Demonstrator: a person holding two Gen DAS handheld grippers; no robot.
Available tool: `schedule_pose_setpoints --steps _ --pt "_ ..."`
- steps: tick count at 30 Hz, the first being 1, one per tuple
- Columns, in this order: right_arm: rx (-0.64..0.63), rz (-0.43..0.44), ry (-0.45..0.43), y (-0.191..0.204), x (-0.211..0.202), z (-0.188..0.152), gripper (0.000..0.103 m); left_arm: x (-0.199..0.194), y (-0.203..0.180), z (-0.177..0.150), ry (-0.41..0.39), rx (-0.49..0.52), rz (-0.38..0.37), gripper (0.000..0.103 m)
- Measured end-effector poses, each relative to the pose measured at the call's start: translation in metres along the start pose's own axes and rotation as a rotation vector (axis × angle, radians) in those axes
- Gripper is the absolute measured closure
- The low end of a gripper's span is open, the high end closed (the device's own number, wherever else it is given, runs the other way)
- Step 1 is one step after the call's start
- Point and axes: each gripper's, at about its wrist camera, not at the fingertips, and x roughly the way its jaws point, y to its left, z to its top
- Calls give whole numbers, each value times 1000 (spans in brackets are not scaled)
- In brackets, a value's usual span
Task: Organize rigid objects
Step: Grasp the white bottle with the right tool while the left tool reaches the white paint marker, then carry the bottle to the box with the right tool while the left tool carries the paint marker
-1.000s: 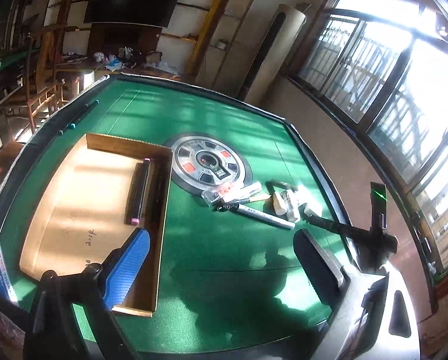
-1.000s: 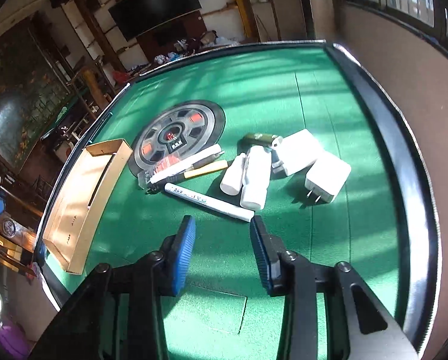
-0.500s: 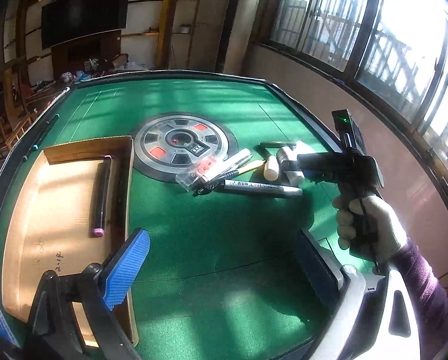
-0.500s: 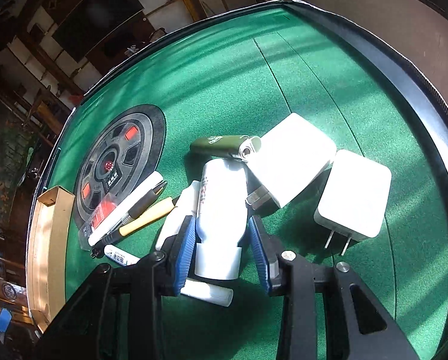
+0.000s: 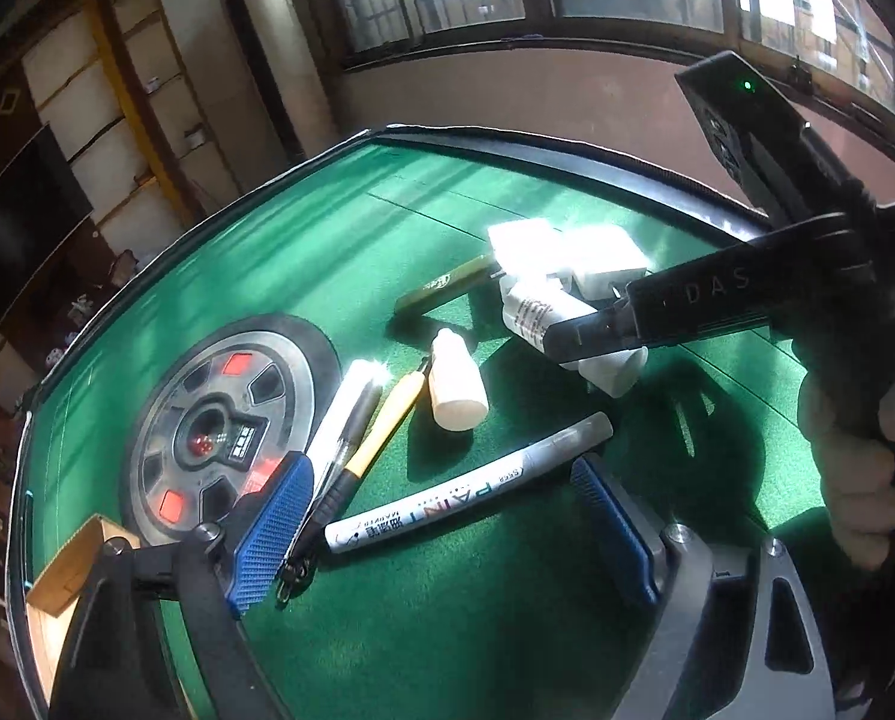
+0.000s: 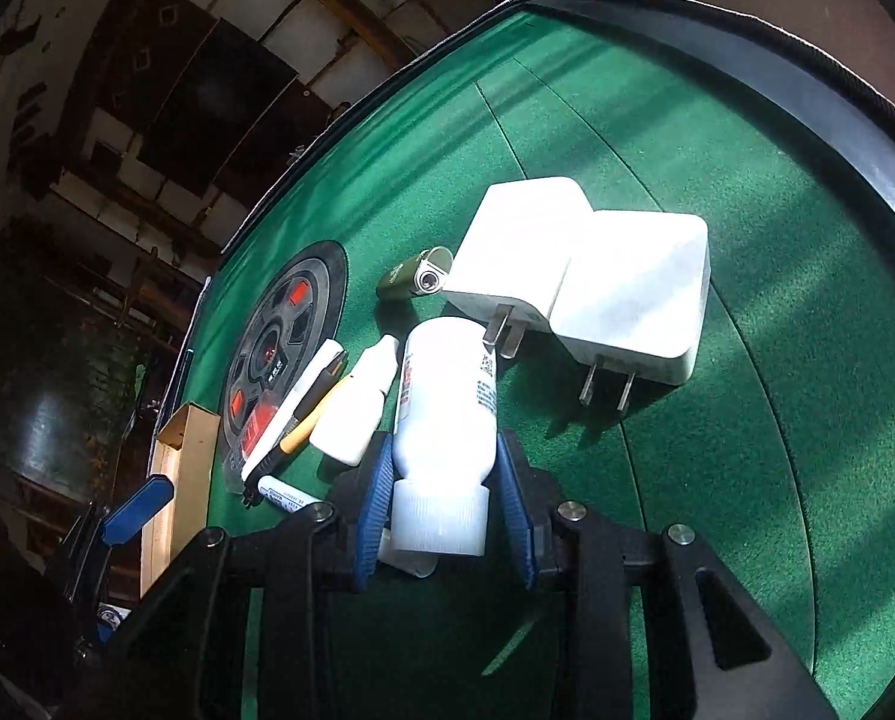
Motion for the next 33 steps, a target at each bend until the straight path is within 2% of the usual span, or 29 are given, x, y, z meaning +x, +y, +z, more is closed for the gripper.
schedule_pose_setpoints --steps 3,4,5,6,7,8,10,15,19,21,24,28,33 --pt "26 24 8 -4 1 2 70 25 -10 4 63 88 -26 16" --pt "34 31 9 -5 1 2 70 33 -12 3 100 91 -52 23" --pt "39 35 10 -6 2 2 70 38 -12 1 139 82 -89 38" --pt "39 34 9 -5 2 2 70 36 -7 1 135 47 -137 48" --pt "36 30 8 -5 3 2 70 35 -5 0 160 28 -170 67" --pt "31 24 8 -3 3 2 70 33 -3 0 180 9 -197 80" --pt "22 13 5 -2 3 1 70 25 -4 -4 193 2 -210 89" --pt "26 10 5 -3 4 0 69 14 -9 -9 196 -34 -187 88" --pt "31 19 3 -4 3 0 69 6 -19 -18 131 -85 -128 88" --pt "31 20 -1 -6 4 1 69 0 -16 -22 141 -151 -140 90" --pt "10 5 -8 -2 5 1 69 -18 -13 -35 107 -248 -163 90" --pt "-28 -23 -18 3 6 -1 69 -66 8 -60 10 -385 -183 90" --pt "-79 -53 -39 9 8 -4 68 -136 40 -93 -148 -525 -183 89"
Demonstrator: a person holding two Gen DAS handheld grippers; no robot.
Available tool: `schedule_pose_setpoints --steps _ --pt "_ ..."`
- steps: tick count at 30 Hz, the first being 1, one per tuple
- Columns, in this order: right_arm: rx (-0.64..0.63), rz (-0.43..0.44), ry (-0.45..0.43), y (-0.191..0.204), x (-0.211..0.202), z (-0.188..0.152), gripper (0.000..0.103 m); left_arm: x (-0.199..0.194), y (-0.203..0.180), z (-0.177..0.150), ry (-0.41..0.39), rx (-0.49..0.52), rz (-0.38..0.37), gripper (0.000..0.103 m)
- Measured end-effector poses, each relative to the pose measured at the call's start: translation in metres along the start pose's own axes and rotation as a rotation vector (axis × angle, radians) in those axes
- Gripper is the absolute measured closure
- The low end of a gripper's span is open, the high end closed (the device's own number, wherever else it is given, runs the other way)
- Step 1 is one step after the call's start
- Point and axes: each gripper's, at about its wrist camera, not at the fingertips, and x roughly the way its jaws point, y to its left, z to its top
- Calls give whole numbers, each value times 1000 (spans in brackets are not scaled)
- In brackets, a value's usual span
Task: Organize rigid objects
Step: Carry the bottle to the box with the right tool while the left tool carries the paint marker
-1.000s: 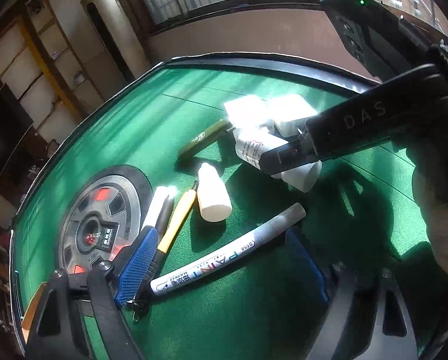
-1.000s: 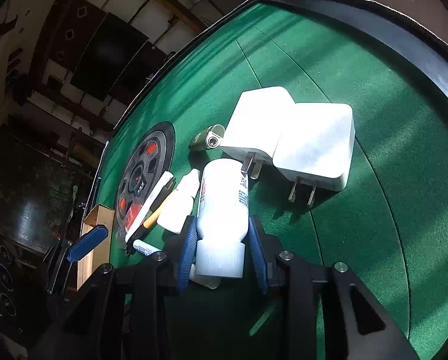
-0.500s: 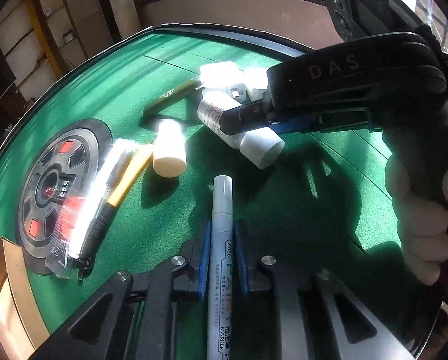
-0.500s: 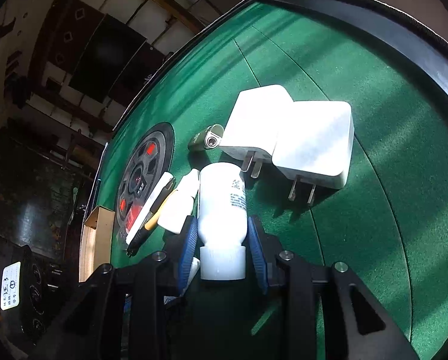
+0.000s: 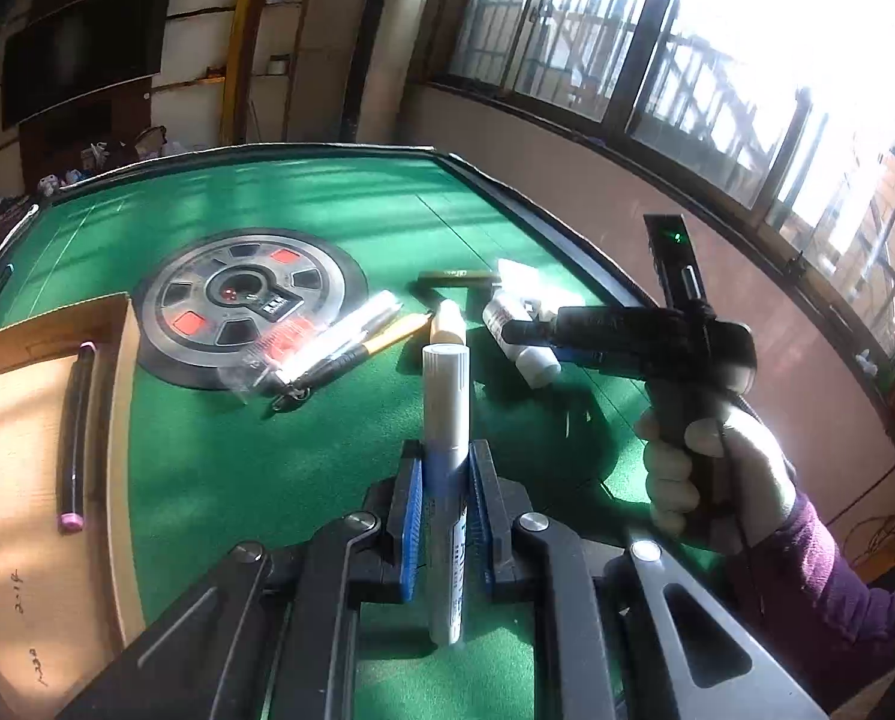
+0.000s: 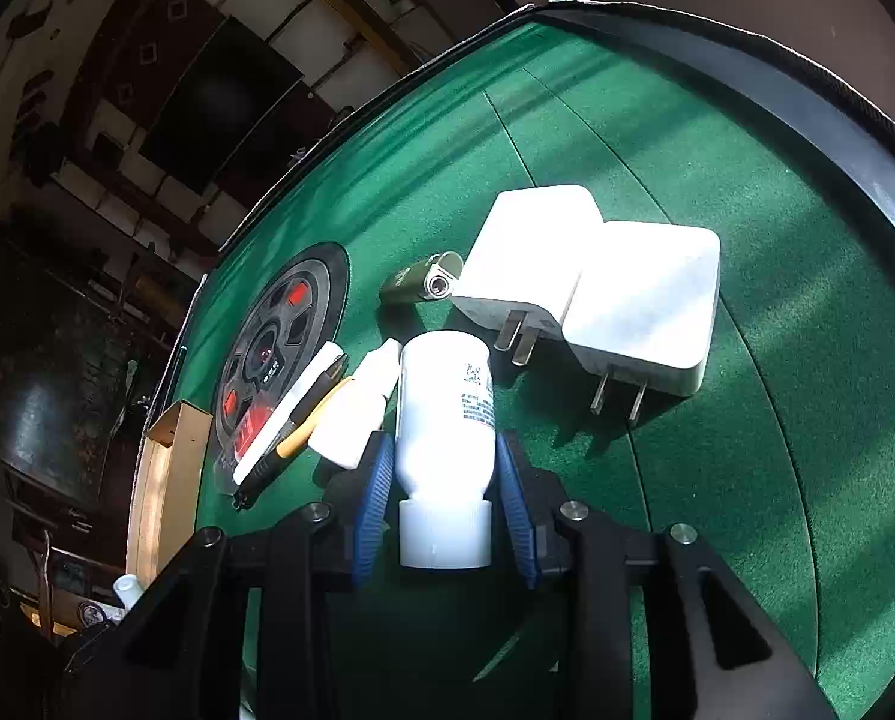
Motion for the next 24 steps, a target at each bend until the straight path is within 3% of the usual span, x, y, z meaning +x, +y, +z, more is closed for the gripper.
schedule_pose_setpoints --steps 7,12,17,24 --pt "-25 -50 18 14 -2 -5 70 -93 64 -10 -185 -144 26 89" --pt "-124 -24 2 62 -26 -20 70 -138 115 -19 -244 -203 87 89" --pt "-204 112 69 135 -20 -31 69 -148 166 -23 -220 -242 196 89" --pt "-262 250 229 235 40 -51 69 -120 229 -14 -139 -313 229 89"
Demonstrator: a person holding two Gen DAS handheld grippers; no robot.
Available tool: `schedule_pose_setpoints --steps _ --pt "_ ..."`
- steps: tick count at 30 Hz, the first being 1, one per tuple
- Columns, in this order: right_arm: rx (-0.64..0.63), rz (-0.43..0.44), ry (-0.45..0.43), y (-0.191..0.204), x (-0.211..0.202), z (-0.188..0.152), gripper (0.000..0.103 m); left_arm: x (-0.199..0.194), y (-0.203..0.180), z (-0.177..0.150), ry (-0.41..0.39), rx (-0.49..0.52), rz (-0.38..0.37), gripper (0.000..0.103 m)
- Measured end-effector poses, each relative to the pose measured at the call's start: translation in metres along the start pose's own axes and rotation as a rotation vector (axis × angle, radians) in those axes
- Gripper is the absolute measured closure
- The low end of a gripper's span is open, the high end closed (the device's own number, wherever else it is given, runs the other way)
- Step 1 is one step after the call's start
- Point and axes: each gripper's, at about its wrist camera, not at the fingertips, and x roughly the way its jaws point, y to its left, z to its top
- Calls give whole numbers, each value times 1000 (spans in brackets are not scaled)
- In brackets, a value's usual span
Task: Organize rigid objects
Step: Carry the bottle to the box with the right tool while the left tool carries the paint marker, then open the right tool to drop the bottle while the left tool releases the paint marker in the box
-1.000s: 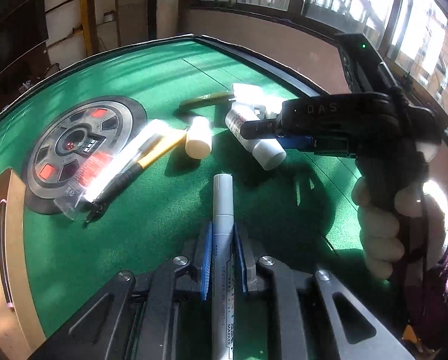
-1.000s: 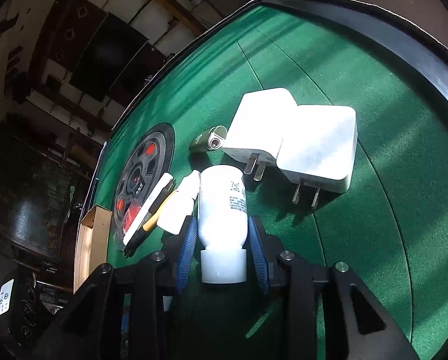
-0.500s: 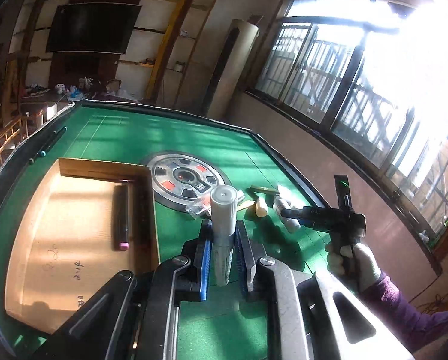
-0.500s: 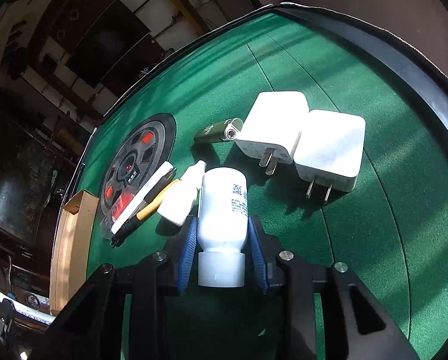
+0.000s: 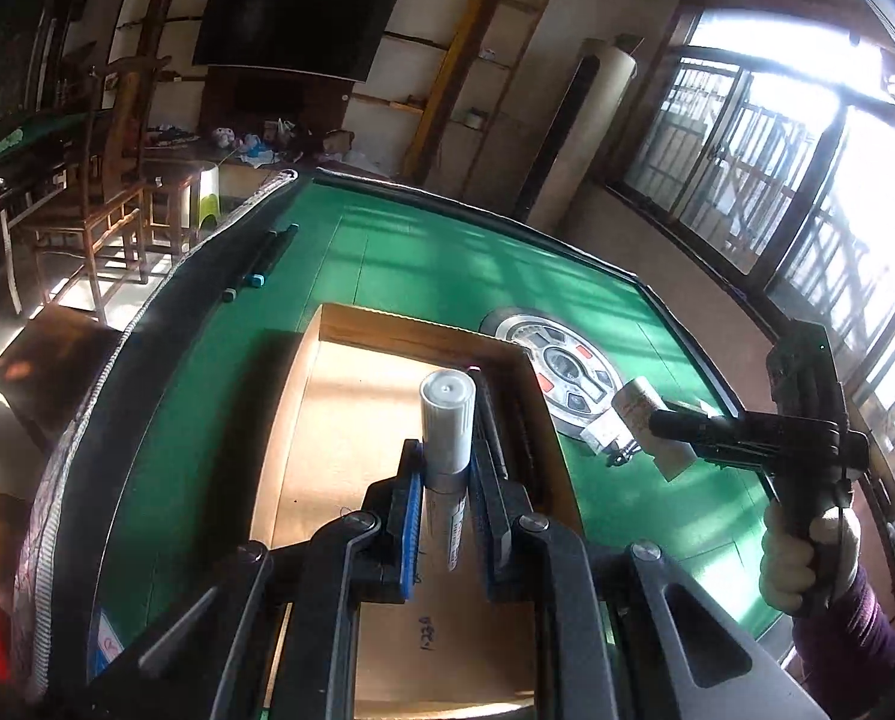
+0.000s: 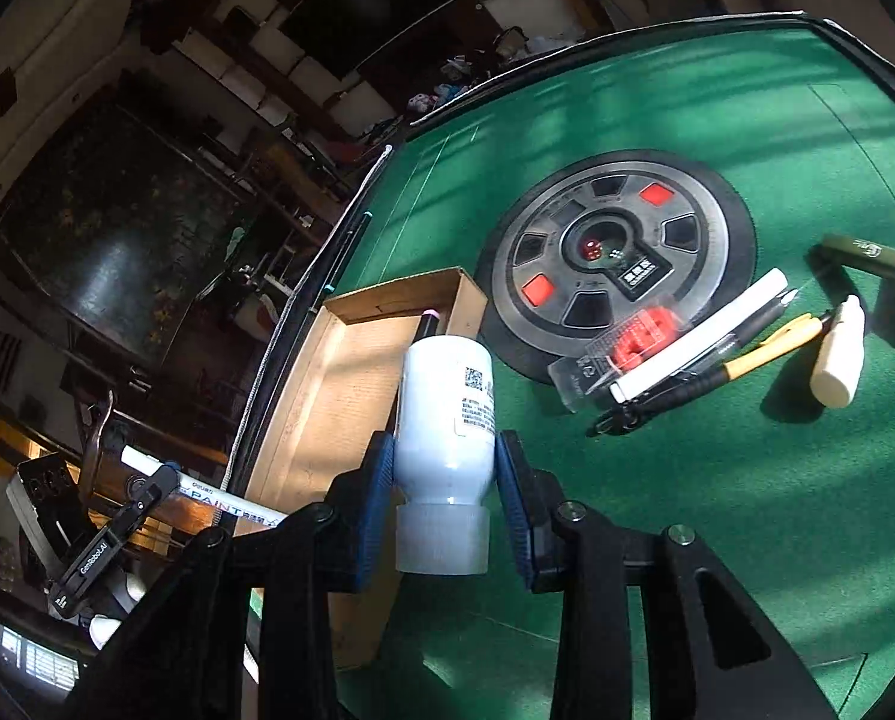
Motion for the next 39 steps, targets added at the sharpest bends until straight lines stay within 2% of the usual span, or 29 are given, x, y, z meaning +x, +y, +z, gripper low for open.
schedule_pose_setpoints --steps 6,12,19,25,27,29,30,31,32,33,34,35,37,39 --pt "41 43 85 34 78 23 69 57 17 25 50 -9 31 89" --pt "72 -14 122 42 133 41 69 107 27 48 111 -45 18 89" --pt "31 -96 116 47 156 47 69 157 26 49 187 -40 61 89" --pt "-39 -161 88 55 157 48 68 160 30 49 184 -74 89 87" --pt "-73 -170 65 60 150 47 66 147 27 49 173 -63 123 83" --pt "-117 -170 22 66 133 45 66 109 18 44 104 -57 185 83" --pt "-149 -168 -20 69 119 41 66 81 13 38 58 -64 189 82" --pt "-192 -174 -71 71 102 35 65 52 8 30 20 -80 178 74" --pt "-239 -186 -127 71 84 26 61 21 4 21 -14 -99 168 60" --pt "-280 -196 -183 69 65 16 57 -11 -1 10 -53 -118 171 51" --pt "-307 -204 -240 63 47 6 50 -43 -6 -1 -93 -127 184 39" --pt "-319 -224 -297 58 32 -3 47 -72 -12 -10 -134 -118 201 32" --pt "-333 -281 -380 46 13 -17 45 -127 -23 -26 -222 -101 281 29" --pt "-298 -349 -425 31 5 -23 45 -168 -32 -37 -304 -104 380 26"
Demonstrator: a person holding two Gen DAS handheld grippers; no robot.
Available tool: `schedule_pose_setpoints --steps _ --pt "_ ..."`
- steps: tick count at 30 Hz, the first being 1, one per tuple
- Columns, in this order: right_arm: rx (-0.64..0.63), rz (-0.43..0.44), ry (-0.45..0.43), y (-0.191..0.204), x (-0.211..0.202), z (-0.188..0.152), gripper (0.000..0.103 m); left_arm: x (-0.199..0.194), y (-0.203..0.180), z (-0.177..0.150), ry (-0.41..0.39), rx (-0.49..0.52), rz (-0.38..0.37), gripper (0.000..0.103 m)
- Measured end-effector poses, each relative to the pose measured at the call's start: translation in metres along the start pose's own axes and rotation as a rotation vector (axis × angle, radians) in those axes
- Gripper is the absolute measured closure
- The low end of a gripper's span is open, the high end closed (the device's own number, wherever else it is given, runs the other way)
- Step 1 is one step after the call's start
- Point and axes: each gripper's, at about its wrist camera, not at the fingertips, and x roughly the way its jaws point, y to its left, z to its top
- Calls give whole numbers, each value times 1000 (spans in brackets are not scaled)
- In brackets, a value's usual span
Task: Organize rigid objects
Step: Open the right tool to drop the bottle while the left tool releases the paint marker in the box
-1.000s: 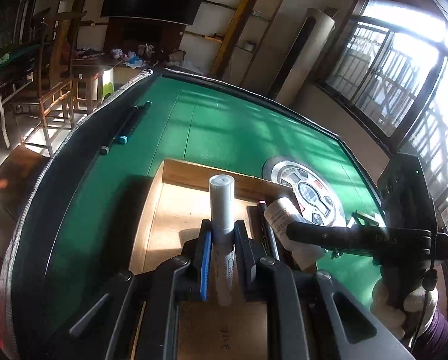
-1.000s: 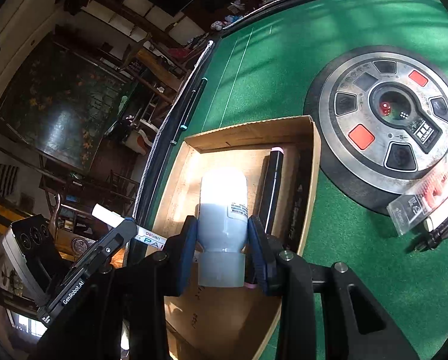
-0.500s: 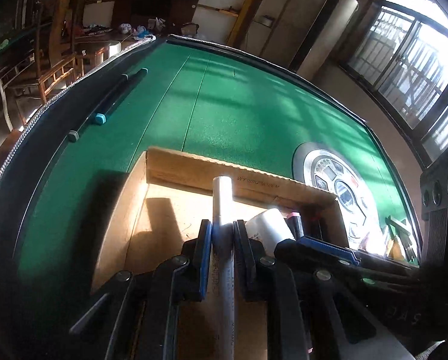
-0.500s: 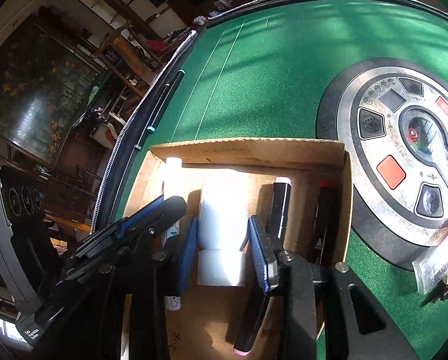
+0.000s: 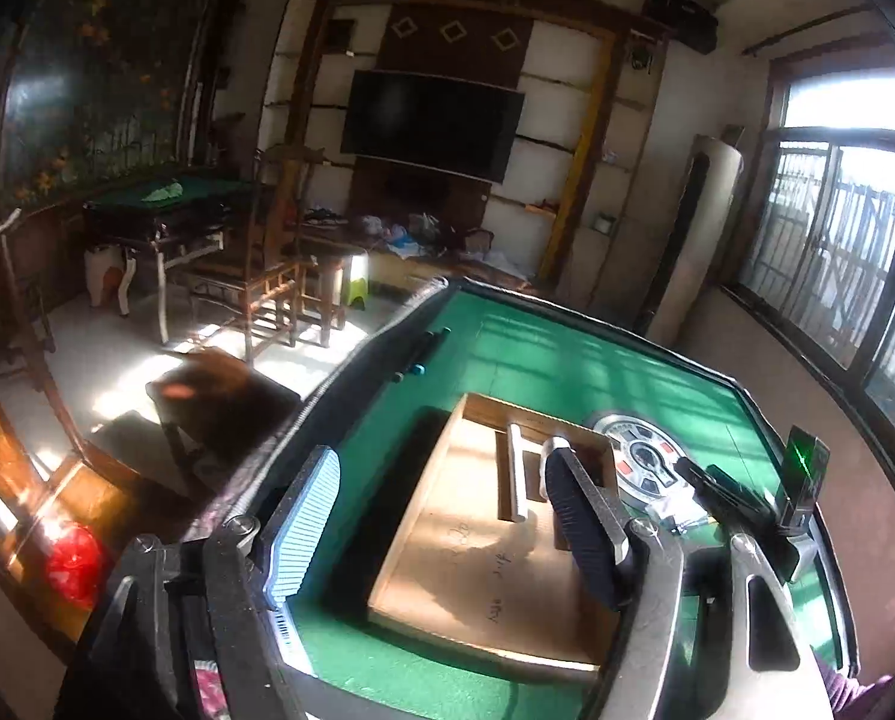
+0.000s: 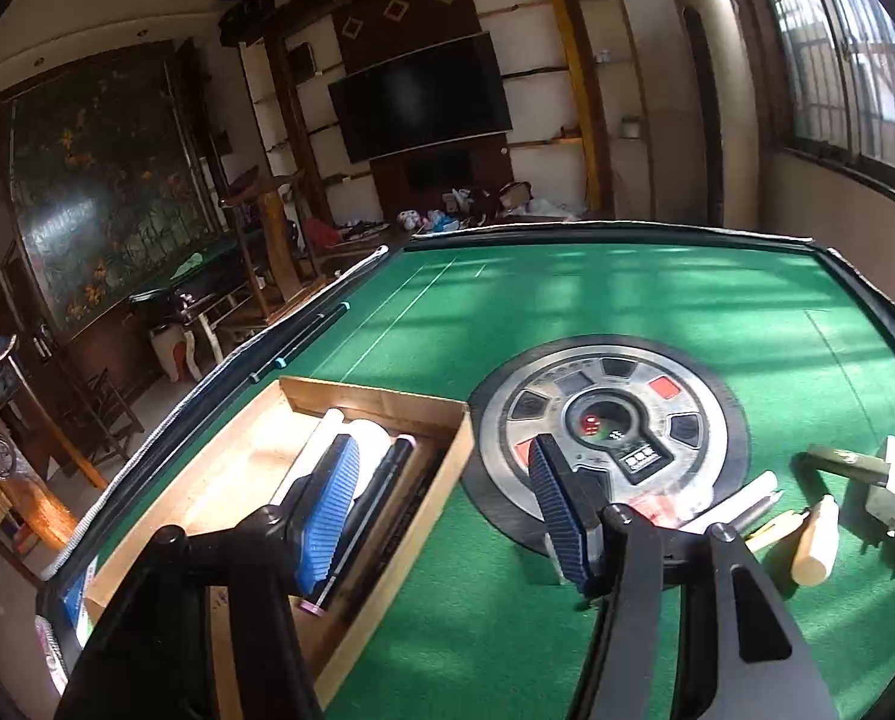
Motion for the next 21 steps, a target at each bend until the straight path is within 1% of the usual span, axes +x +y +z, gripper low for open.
schedule_pose_setpoints --steps 1,2,5,7,9,14,16,18,21 --pt "43 1 1 -7 2 -2 45 -16 2 1 -28 -12 37 23" --pt "77 9 17 -14 5 -4 45 -29 3 2 -46 -25 64 22" --pt "126 26 51 -29 15 -8 45 -56 -8 -1 -81 -15 105 22" --pt "139 41 59 -33 17 -12 45 -67 -21 -4 -96 17 129 22" --pt "116 32 51 -33 13 -16 45 -76 -34 -6 -114 44 144 22" --pt "89 16 19 -32 4 -22 45 -106 -51 -9 -161 92 143 22" --pt "82 4 14 -33 0 -24 45 -111 -51 -9 -171 93 133 21" --pt "72 -16 -4 -34 -5 -25 45 -120 -53 -16 -175 85 118 20" --pt "63 -62 -25 -38 -9 -26 45 -124 -48 -20 -172 75 98 19"
